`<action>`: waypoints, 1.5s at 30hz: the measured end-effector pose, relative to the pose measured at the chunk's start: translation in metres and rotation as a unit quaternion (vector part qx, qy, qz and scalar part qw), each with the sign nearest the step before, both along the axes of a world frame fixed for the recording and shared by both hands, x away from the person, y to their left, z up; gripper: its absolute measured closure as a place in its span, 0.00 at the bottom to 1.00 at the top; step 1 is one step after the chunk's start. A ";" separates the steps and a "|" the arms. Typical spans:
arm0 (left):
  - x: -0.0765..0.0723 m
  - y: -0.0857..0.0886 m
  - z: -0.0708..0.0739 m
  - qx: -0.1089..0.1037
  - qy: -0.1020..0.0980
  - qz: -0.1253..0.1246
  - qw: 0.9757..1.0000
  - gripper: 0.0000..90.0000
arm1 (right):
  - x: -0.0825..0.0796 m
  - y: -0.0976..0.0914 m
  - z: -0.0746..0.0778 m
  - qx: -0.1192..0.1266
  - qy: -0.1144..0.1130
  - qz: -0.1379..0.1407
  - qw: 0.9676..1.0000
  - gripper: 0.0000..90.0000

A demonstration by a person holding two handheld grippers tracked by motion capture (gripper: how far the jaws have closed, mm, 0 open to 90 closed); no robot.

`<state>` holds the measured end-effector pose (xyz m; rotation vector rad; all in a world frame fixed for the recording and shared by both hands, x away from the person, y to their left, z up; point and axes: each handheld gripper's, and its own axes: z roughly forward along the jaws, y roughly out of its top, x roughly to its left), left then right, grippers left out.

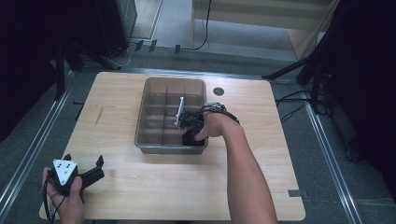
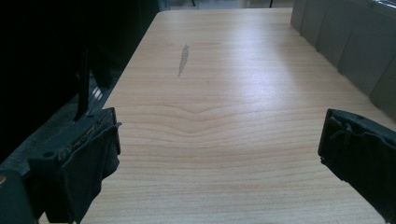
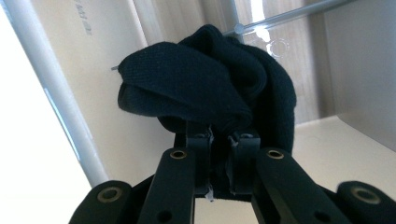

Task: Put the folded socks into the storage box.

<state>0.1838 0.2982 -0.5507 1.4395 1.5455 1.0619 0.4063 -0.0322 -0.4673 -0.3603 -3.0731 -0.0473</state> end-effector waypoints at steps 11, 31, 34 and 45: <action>0.000 0.000 0.000 0.000 -0.001 0.001 1.000 0.00 | -0.002 -0.005 0.031 0.009 -0.015 0.017 1.000 0.66; 0.000 0.000 0.000 0.002 0.001 0.001 1.000 0.00 | -0.003 -0.066 0.075 0.040 -0.067 -0.016 0.997 0.48; 0.000 0.000 0.000 0.004 0.001 0.001 1.000 0.00 | -0.005 -0.080 0.076 0.055 -0.073 -0.027 0.995 0.44; 0.000 -0.001 0.000 0.003 0.000 0.001 1.000 0.00 | -0.016 -0.135 0.064 0.134 -0.149 -0.163 0.966 0.21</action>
